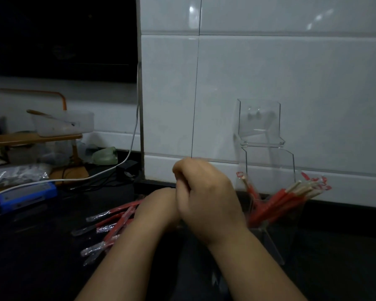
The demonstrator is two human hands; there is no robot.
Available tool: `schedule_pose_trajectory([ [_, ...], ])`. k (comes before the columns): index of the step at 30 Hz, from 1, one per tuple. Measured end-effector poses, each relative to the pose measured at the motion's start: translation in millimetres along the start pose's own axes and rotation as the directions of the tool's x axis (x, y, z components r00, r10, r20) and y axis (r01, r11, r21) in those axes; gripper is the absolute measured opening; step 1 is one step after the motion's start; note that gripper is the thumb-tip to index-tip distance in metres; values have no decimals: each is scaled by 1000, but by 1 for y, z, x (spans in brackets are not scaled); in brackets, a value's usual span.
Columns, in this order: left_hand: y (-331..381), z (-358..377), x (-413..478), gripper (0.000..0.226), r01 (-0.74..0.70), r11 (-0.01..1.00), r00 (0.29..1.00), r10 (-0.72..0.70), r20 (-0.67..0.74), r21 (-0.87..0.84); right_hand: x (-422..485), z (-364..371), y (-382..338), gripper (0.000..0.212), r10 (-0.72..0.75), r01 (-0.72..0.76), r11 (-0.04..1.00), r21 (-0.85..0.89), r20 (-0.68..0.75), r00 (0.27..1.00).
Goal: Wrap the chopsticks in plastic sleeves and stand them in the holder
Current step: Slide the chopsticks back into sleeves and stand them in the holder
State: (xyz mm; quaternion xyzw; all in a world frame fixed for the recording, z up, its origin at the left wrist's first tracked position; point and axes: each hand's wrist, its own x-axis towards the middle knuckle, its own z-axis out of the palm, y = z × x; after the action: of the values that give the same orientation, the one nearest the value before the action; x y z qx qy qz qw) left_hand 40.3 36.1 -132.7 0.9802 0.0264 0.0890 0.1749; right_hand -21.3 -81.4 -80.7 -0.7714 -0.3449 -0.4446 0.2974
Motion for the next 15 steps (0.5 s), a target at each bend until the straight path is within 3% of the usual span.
schedule_pose_trajectory([
  [2, 11, -22, -18, 25, 29, 1000, 1000, -29, -3, 1, 1, 2, 1, 18, 295, -284, 955, -83, 212, 931],
  [4, 10, -26, -20, 3, 42, 998, 991, -48, -121, -48, 0, 5, 8, 22, 533, -464, 846, -262, 401, 745],
  [6, 7, -24, -20, 13, 60, 993, 979, -78, -189, -100, -2, 7, 14, 26, 640, -494, 768, -408, 507, 577],
  [9, 8, -24, -20, 13, 54, 984, 961, -97, -260, -171, -11, 12, 21, 29, 691, -434, 722, -538, 588, 420],
  [12, 10, -23, -21, 12, 28, 981, 952, -84, -293, -192, -13, 13, 27, 35, 705, -382, 709, -593, 608, 365],
  [15, 11, -22, -22, 18, 23, 980, 949, -83, -303, -196, -13, 13, 31, 36, 720, -374, 694, -616, 593, 359],
])
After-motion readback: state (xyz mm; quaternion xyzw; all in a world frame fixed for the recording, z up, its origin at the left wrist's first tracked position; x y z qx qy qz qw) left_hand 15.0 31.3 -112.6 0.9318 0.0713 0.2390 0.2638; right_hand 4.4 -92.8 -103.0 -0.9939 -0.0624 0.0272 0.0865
